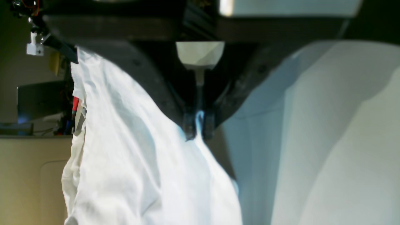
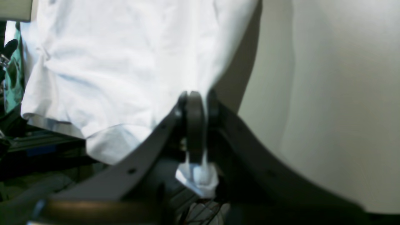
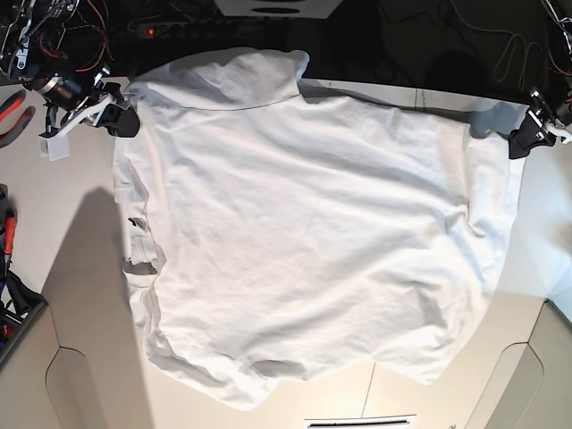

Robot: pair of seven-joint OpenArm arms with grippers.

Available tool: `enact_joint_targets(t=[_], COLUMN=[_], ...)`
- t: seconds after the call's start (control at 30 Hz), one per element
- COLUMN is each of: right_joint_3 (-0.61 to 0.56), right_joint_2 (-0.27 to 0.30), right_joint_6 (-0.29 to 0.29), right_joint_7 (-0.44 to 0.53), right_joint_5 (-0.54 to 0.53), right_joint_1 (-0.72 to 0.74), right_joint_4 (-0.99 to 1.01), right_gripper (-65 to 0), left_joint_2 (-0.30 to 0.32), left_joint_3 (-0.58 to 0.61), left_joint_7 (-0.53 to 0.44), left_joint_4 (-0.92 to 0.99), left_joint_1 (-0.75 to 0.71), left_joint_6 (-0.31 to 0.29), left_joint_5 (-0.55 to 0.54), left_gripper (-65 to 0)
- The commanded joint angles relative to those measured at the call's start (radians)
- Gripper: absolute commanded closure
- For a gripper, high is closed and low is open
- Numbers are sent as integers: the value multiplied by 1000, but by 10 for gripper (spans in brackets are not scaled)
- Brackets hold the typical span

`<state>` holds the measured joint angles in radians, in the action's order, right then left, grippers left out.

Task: Layout the t-shirt on the table in an organized manner, then fold the t-shirt properly
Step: 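Lift the shoulders and pull them apart to stretch the shirt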

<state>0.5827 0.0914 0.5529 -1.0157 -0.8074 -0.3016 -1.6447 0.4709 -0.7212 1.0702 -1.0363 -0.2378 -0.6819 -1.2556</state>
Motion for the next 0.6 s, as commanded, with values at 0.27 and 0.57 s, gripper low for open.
enact_joint_targets(t=[0.27,0.57], right_joint_3=[67,158], right_joint_2=[10,14], right_joint_6=[5,5], right_joint_7=[-22,-33], right_joint_5=[-28,-93], right_joint_1=[-21,-77], right_joint_4=[-20,-21], right_gripper=[0,0], left_joint_2=[34,34], left_joint_3=[-7,-7], left_joint_7=[14,115], left_joint_4=[-18,-19], left_joint_1=[-77,-112], left_joint_6=[-16,-16], left_joint_5=[-80,-228], left_gripper=[0,0])
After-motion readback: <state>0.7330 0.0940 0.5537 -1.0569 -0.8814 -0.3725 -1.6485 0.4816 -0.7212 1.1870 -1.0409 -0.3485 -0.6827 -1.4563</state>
